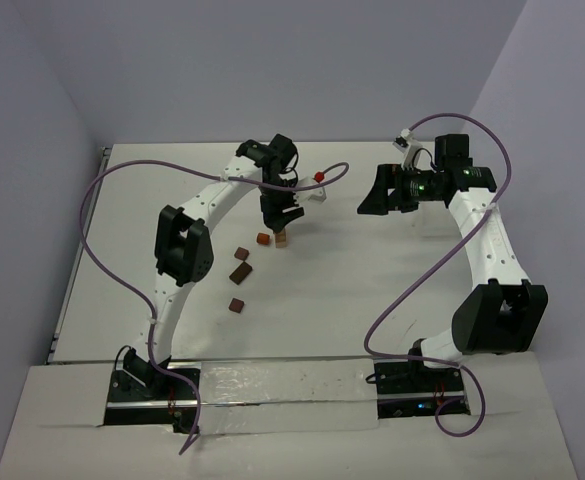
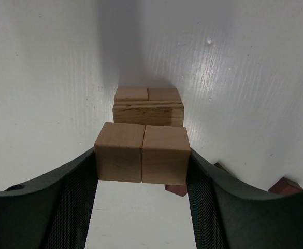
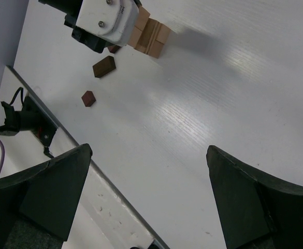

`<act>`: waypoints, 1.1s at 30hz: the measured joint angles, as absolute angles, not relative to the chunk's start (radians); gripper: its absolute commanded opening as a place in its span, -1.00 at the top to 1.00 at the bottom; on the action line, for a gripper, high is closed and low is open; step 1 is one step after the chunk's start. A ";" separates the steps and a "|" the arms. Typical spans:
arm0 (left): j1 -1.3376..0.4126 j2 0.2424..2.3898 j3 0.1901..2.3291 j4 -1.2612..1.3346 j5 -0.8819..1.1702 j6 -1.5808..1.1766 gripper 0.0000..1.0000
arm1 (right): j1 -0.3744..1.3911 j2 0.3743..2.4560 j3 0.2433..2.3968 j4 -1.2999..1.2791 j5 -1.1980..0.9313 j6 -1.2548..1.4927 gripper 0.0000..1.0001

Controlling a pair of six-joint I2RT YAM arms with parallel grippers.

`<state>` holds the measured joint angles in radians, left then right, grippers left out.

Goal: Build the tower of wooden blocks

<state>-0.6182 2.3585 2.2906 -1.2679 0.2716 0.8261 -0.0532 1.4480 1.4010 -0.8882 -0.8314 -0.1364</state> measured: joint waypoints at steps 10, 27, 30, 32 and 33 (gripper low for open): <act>-0.621 2.358 2.291 -1.267 0.248 0.842 0.82 | -0.053 1.450 1.401 -0.888 -0.831 -0.136 -0.99; -0.635 2.371 2.291 -1.253 0.239 0.836 1.00 | -0.053 1.463 1.406 -0.895 -0.834 -0.136 -0.99; -0.635 2.371 2.291 -1.252 0.239 0.827 1.00 | -0.053 1.465 1.409 -0.897 -0.837 -0.136 -0.99; -0.635 2.371 2.291 -1.252 0.240 0.822 0.99 | -0.053 1.466 1.409 -0.900 -0.839 -0.136 -0.99; -0.635 2.371 2.291 -1.252 0.240 0.820 1.00 | -0.053 1.468 1.409 -0.901 -0.840 -0.136 -0.99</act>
<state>-0.6350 2.3714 2.2906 -1.2522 0.2402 0.8195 -0.0532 1.4678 1.4086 -0.9005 -0.8398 -0.1360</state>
